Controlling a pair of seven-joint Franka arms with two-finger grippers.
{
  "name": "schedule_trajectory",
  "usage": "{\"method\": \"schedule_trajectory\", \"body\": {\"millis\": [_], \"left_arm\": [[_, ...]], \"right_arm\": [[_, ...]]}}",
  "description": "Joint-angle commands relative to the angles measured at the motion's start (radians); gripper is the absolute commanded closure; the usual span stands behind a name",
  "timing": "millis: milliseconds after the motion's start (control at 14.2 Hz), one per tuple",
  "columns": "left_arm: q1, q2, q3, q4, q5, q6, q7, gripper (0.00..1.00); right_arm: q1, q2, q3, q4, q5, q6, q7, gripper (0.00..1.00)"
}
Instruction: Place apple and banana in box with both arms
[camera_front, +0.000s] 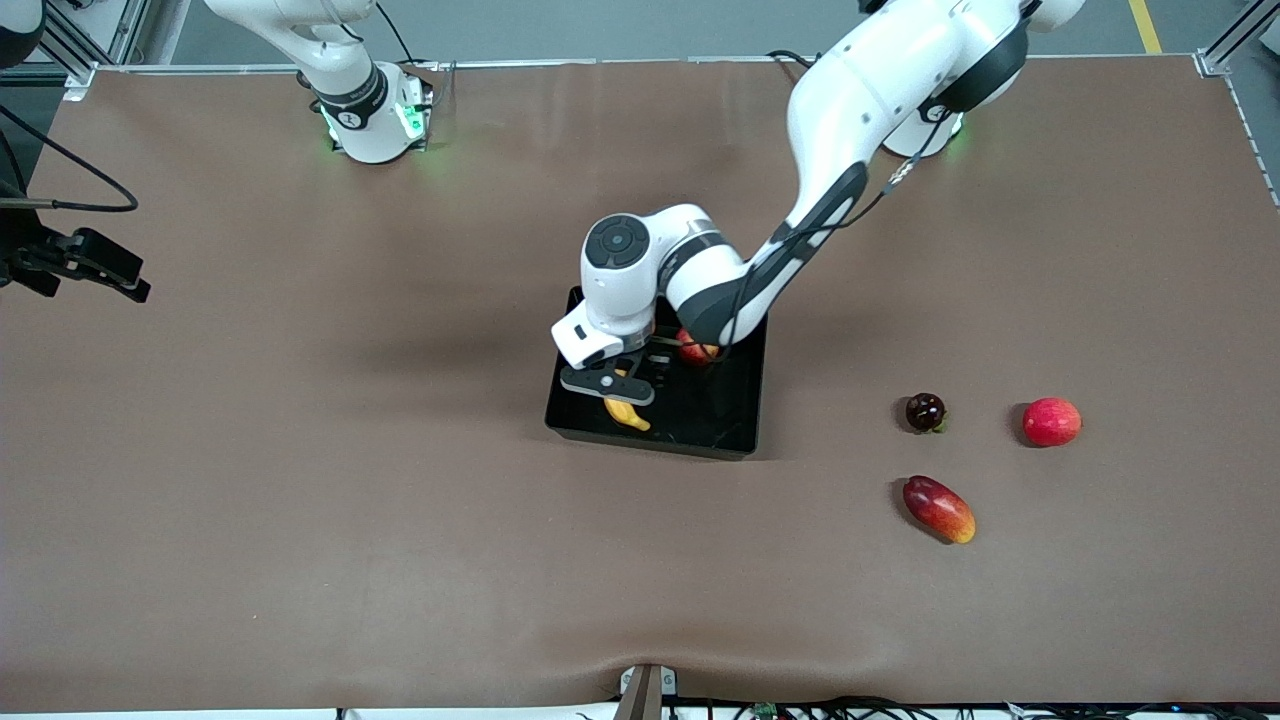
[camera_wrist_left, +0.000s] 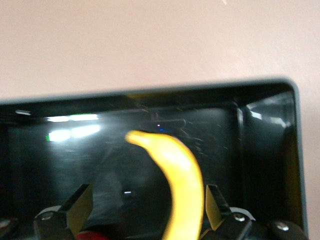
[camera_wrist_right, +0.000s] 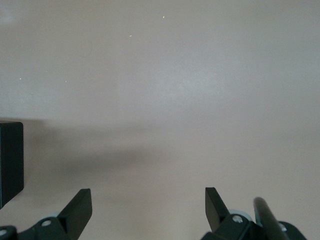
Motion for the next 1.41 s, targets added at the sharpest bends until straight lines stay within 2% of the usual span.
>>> {"method": "schedule_trajectory", "body": {"millis": [0, 282, 493, 705, 916, 1339], "left_arm": [[0.061, -0.146, -0.012, -0.027, -0.016, -0.163, 0.012, 0.00], [0.160, -0.298, -0.015, -0.027, -0.042, -0.413, 0.017, 0.00], [0.257, -0.377, -0.015, -0.025, -0.042, -0.476, 0.072, 0.00], [0.311, -0.423, -0.004, -0.025, -0.028, -0.582, 0.147, 0.00], [0.404, -0.476, -0.010, -0.027, -0.057, -0.635, 0.247, 0.00], [0.509, -0.588, -0.007, -0.053, -0.166, -0.642, 0.296, 0.00]], "right_arm": [[-0.004, 0.002, 0.008, 0.014, 0.001, -0.009, 0.004, 0.00], [-0.013, 0.002, 0.008, 0.012, 0.002, -0.011, 0.004, 0.00], [-0.010, 0.002, 0.008, 0.012, 0.002, -0.011, 0.004, 0.00], [-0.016, 0.002, 0.006, 0.012, 0.004, -0.011, 0.002, 0.00], [-0.016, 0.002, 0.006, 0.011, 0.004, -0.011, 0.002, 0.00], [-0.016, 0.002, 0.006, 0.011, 0.004, -0.011, 0.002, 0.00]]}}
